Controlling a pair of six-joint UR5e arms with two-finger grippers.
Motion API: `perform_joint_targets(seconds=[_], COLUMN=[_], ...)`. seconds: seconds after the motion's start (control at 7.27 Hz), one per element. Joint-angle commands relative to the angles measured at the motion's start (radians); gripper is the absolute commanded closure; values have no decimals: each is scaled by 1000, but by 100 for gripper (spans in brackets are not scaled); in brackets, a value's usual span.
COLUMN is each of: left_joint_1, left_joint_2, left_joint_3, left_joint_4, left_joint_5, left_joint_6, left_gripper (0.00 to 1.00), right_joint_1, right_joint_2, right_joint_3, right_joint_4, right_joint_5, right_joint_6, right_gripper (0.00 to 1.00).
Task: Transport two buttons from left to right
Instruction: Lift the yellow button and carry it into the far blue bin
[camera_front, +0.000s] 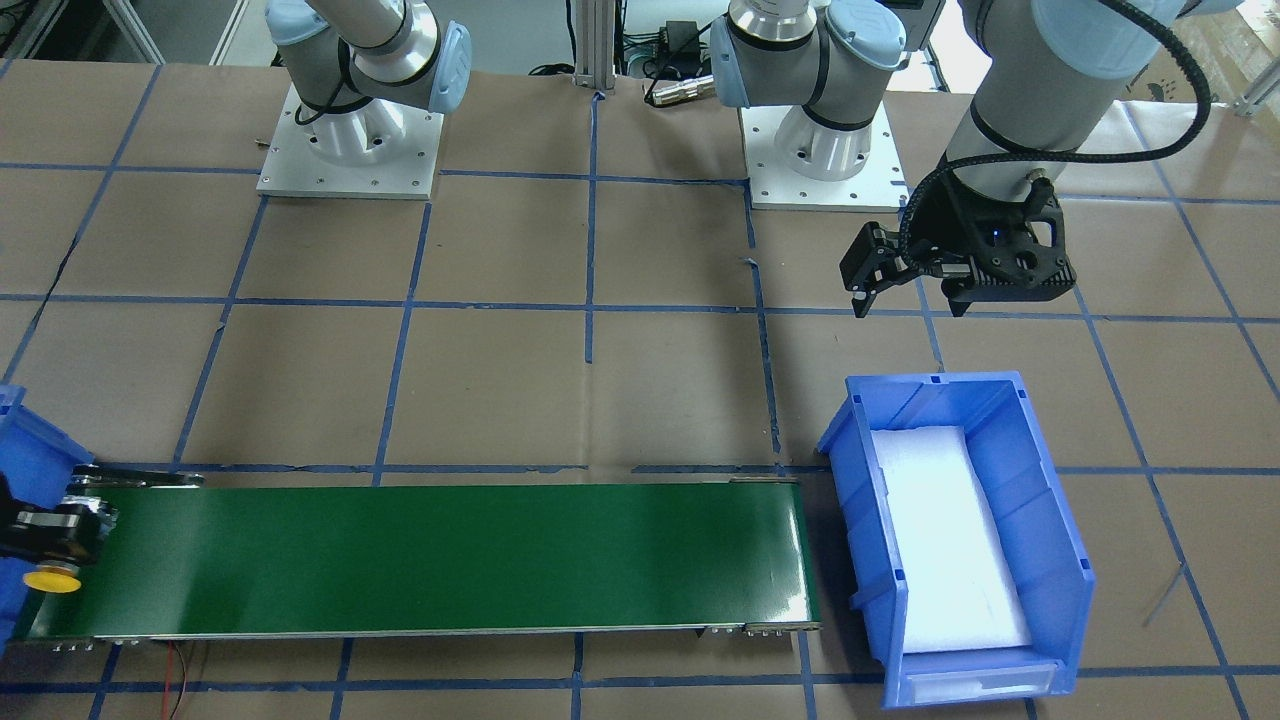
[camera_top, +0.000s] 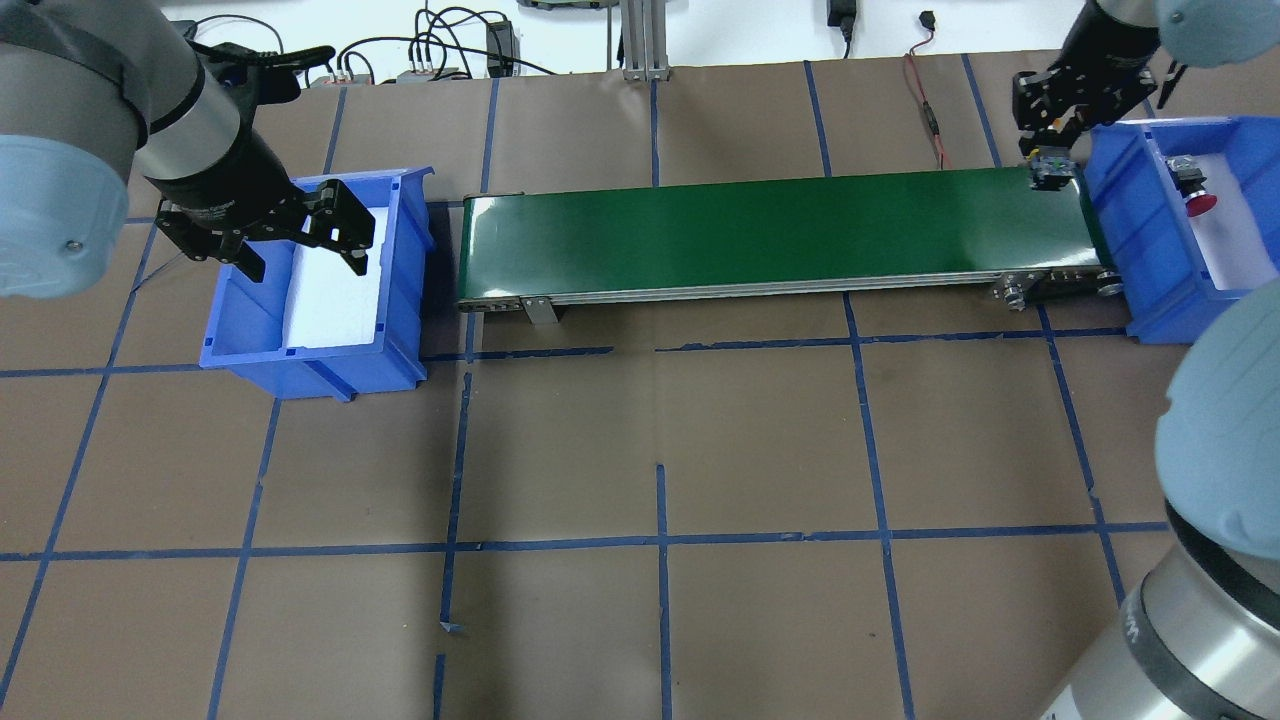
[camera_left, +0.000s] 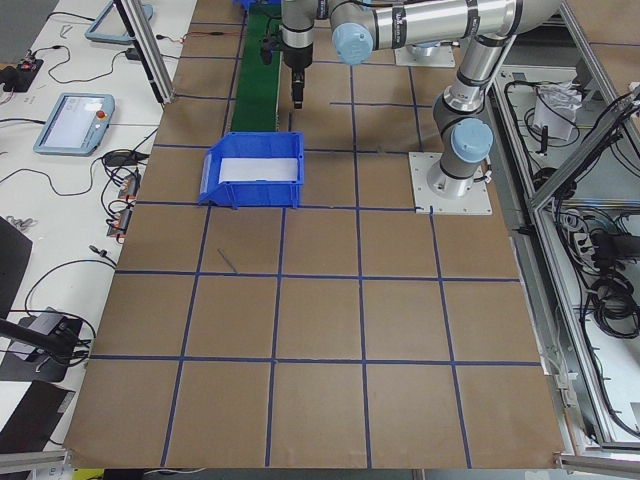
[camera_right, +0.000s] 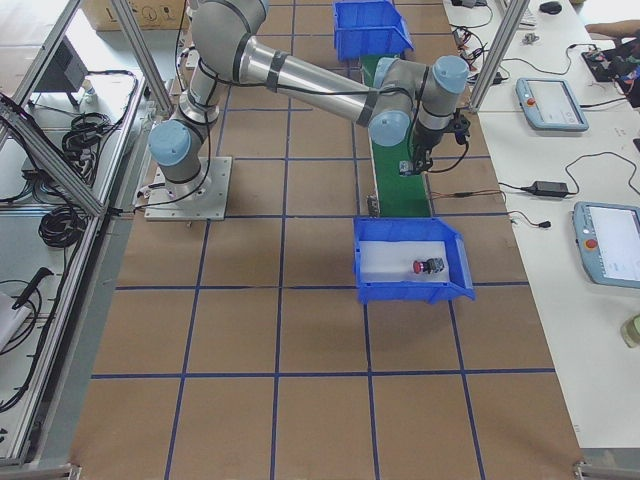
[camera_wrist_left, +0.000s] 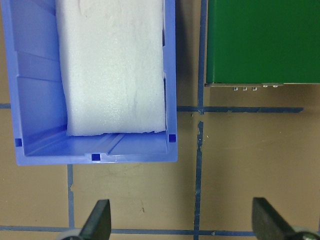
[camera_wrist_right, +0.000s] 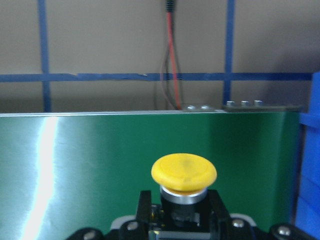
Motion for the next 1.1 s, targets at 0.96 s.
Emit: perform_joint_targets(seconds=[0.96], left_joint_1=[1], left_joint_2=[-7], left_joint_3=[0], left_joint_4=[0], left_joint_5=[-2], left_joint_6=[1], left_gripper=[0], right_joint_1=[-280], right_joint_2=[110], right_joint_3=[-148], right_joint_4=[131], right_joint_5=[-53], right_joint_6=[-333], right_gripper=[92])
